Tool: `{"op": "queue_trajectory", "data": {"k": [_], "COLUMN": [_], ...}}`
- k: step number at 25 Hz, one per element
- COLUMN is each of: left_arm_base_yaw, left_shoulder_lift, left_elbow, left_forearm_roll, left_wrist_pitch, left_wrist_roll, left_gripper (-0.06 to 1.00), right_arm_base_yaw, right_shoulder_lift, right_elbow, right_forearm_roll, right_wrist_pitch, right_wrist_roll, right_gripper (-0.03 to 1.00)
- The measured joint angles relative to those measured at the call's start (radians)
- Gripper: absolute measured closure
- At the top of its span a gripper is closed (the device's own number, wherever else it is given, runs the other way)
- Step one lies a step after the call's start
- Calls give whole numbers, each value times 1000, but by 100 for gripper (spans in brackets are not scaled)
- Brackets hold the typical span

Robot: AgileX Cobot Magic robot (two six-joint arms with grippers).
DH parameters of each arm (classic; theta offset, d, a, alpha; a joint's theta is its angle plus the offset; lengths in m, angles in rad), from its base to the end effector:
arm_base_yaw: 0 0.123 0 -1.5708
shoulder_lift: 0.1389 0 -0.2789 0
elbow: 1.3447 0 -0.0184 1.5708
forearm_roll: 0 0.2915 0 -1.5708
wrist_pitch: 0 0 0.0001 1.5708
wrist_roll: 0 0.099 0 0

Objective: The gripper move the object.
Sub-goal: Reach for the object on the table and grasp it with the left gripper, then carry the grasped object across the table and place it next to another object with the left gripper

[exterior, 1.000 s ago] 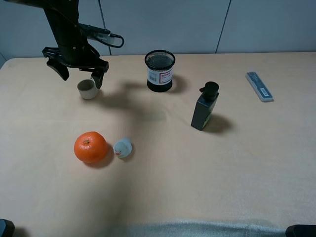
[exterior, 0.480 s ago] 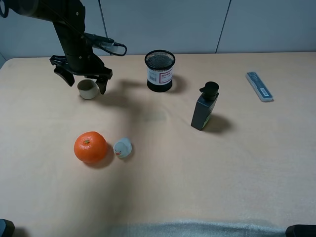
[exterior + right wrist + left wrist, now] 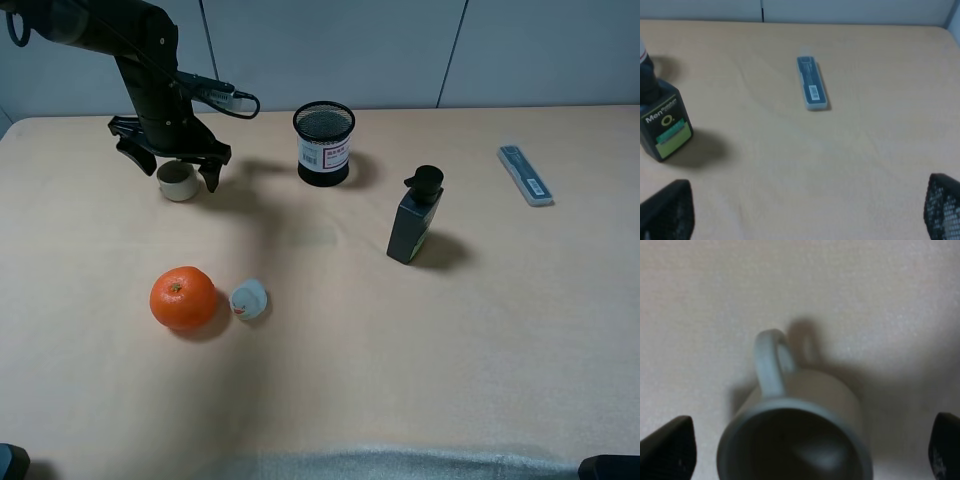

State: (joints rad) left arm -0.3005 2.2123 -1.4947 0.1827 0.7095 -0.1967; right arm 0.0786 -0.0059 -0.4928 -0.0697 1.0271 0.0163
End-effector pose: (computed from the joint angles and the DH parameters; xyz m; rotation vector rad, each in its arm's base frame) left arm 0.4483 -0.1267 0.0687 0.3292 2.8647 0.1068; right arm 0.0460 -0.0023 0.2943 -0.0609 2.0092 -0.0224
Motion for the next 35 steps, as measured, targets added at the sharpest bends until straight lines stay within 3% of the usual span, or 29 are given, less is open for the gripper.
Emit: {"op": "queue_trajectory", "data": {"k": [9,18,35], "left_arm_base_yaw": [0,0,0], "left_shoulder_lift": [25,25,25], "left_elbow": [0,0,0], "left_forearm_roll": [0,5,7], "left_wrist_pitch": [-8,-10,-10], "left_wrist_roll": [-12,-19,-47], "left_gripper": [9,39,39], "right_arm_base_yaw": [0,0,0], "right_shoulder_lift": [0,0,0], "right_elbow": [0,0,0], "right_forearm_roll": [0,0,0], "right_wrist_pitch": [0,0,0], "right_wrist_roll": [0,0,0], "right_gripper": [28,28,28]}}
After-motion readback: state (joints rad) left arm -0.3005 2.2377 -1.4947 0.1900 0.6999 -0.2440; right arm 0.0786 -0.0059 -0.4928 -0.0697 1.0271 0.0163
